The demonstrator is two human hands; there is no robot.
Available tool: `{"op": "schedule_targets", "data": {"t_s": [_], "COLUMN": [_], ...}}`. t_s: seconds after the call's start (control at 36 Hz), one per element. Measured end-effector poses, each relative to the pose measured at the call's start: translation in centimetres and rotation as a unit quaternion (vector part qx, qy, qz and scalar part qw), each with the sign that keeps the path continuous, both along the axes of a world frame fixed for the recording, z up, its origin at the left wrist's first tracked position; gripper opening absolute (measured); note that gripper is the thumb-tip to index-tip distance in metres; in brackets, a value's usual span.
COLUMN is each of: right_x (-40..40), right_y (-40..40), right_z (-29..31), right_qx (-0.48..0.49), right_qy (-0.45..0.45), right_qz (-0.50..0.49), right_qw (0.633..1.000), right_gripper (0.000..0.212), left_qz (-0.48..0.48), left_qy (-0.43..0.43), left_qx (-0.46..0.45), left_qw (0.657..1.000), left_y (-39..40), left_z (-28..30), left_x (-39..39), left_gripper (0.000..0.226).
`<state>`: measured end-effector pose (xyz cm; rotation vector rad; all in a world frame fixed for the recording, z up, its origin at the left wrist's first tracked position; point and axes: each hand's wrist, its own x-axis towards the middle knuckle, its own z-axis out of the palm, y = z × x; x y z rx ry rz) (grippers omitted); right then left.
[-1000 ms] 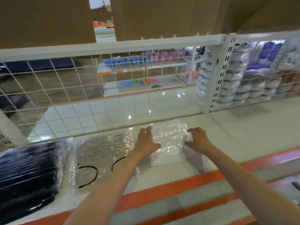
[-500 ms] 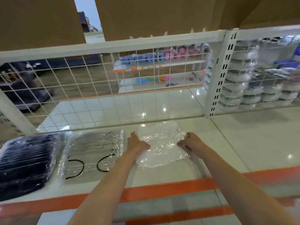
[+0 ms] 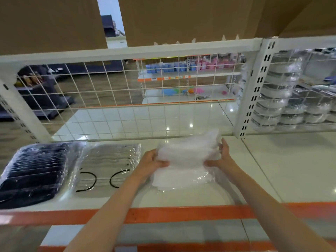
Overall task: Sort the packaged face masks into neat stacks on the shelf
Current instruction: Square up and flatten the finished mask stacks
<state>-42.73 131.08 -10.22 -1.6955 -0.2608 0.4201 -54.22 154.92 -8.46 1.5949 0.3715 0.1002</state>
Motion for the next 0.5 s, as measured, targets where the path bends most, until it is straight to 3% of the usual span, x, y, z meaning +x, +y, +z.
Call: {"op": "schedule_targets", "data": {"t_s": [0.08, 0.22, 0.31, 0.36, 0.42, 0.5], "right_x": [-0.4, -0.7, -1.0, -1.4, -2.1, -2.8], "right_y": [-0.9, -1.5, -1.1, -0.2, 0.8, 1.4], "right_z": [0.0, -0.2, -0.4, -0.7, -0.5, 0.3], "right_qx": [0.014, -0.001, -0.035, -0.069, -0.064, -0.021], "right_qy": [0.005, 0.018, -0.004, -0.036, -0.075, -0.104], "right_qz": [0.056, 0.088, 0.100, 0.081, 0.039, 0.015], "right_qw": [0.998, 0.996, 0.994, 0.994, 0.994, 0.994], "right_gripper": [0.124, 0.111, 0.099, 0.073, 0.044, 0.037], "left_qz": [0.000, 0.005, 0.034, 0.044, 0.053, 0.093], "left_qy": [-0.023, -0.062, -0.073, -0.063, -0.061, -0.109], "left_qx": [0.021, 0.041, 0.020, 0.023, 0.066, 0.125], "left_qw": [1.000, 0.997, 0.997, 0.997, 0.995, 0.982], "left_y": [0.0, -0.3, -0.3, -0.8, -1.7, -2.4], "left_z": [0.4, -0.2, -1.7, -2.6, -2.8, -1.7], "left_x": [-0.6, -1.3, -1.7, -1.8, -1.7, -1.2], "left_gripper": [0.045, 0.067, 0.091, 0.104, 0.092, 0.076]}}
